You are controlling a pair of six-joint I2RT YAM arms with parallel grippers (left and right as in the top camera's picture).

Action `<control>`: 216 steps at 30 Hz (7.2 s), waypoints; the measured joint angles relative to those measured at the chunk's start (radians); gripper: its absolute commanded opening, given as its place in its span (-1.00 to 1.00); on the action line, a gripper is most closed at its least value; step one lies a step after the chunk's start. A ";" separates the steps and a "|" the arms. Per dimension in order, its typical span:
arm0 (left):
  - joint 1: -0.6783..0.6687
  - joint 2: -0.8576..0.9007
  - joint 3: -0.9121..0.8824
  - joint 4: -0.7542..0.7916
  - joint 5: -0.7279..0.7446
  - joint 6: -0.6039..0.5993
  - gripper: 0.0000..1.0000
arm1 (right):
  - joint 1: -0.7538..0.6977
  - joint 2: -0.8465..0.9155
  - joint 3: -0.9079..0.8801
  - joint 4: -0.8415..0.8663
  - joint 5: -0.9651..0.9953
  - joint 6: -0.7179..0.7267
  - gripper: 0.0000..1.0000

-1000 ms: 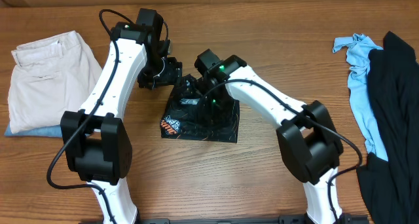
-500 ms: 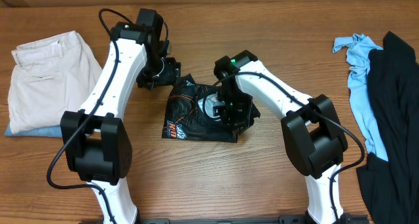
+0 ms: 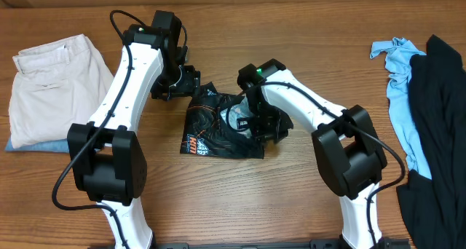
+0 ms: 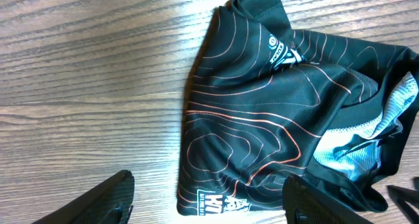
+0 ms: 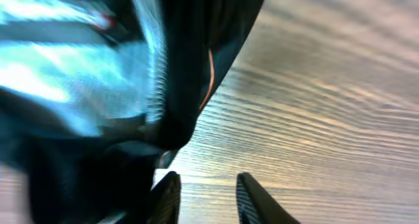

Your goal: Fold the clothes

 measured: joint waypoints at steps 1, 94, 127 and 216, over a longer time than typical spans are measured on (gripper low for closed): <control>0.000 0.000 0.000 0.000 0.000 0.002 0.51 | 0.000 -0.010 0.020 -0.001 0.004 0.003 -0.26; 0.000 0.000 0.000 -0.008 -0.004 0.006 0.54 | -0.129 0.035 0.074 0.255 -0.261 -0.043 -0.92; -0.056 0.000 0.000 0.298 -0.003 0.010 0.73 | -0.198 0.035 0.033 0.417 0.288 -0.042 -0.73; -0.230 0.390 0.111 0.392 0.585 0.453 -0.64 | -0.217 -0.456 -0.416 0.644 0.232 -0.090 0.11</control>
